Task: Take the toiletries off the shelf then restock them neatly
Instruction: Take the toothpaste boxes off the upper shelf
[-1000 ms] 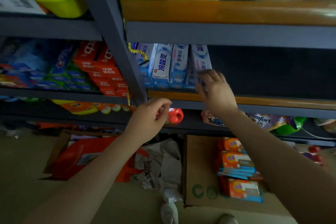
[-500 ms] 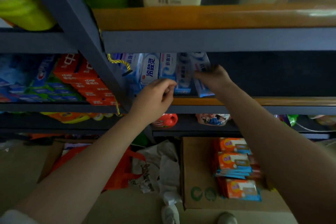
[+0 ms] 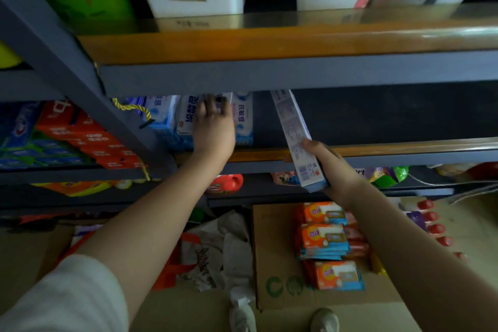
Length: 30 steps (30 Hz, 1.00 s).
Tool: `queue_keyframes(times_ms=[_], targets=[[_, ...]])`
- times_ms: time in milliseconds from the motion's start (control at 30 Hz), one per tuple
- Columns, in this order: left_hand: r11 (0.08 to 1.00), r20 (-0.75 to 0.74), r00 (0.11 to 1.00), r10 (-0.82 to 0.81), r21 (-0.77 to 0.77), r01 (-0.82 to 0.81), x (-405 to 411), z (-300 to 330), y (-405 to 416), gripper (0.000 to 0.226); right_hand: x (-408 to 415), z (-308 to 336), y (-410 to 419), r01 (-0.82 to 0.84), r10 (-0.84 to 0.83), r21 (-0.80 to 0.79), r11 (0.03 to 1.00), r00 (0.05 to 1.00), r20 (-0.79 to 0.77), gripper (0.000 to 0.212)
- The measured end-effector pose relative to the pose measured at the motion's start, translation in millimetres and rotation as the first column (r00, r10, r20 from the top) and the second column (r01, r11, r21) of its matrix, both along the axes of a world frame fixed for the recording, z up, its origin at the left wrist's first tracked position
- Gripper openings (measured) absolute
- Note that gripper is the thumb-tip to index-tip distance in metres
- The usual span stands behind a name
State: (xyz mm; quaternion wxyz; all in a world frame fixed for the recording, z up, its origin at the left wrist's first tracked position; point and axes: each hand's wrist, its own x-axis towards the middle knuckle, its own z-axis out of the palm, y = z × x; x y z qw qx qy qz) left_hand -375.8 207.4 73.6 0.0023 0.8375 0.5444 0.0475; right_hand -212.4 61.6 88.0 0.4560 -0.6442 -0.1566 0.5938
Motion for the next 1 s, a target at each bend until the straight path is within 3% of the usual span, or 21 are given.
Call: queue_keyframes(times_ms=[200,300,367,567,667,800,900,1000], targets=[[0.981,0.060,0.982,-0.177,0.090,0.171,-27.4,-2.0,-51.0,0.055,-1.4,-6.7,-16.2,-0.040,0.049,0.064,0.997,0.989,-0.139,0.039],[0.997,0.067,0.996,-0.054,-0.047,0.057,-24.0,8.9,-39.8,0.066,-5.1,-13.7,-21.9,-0.135,0.153,0.121,0.984,0.975,-0.162,0.077],[0.996,0.042,0.999,0.026,-0.087,-0.022,-9.0,14.1,-22.1,0.072,-4.6,-18.0,-24.8,-0.166,0.195,0.158,0.973,0.962,-0.193,0.085],[0.993,-0.062,0.997,0.044,-0.104,-0.050,24.8,24.2,-2.0,0.061,-3.5,-16.3,-37.6,-0.057,0.080,0.159,0.986,0.986,-0.146,0.068],[0.997,0.055,0.998,-0.037,-0.069,0.040,4.8,28.8,-22.9,0.051,-4.6,-12.8,-47.5,0.000,0.004,0.120,0.993,1.000,-0.026,0.062],[0.963,0.400,0.900,-0.171,-0.125,0.239,-42.4,14.6,-85.4,0.051,-8.3,-13.1,-66.3,-0.076,0.046,0.133,0.988,0.975,0.216,0.044],[0.860,0.586,0.808,-0.062,-0.379,0.341,-65.4,-10.9,-124.5,0.051,-7.7,-17.7,-84.6,-0.117,0.053,0.198,0.973,0.952,0.301,0.052],[0.730,0.654,0.749,0.103,-0.562,0.390,-73.4,-36.1,-151.3,0.048,-3.6,-19.4,-105.9,-0.121,0.036,0.217,0.969,0.933,0.357,0.052]])
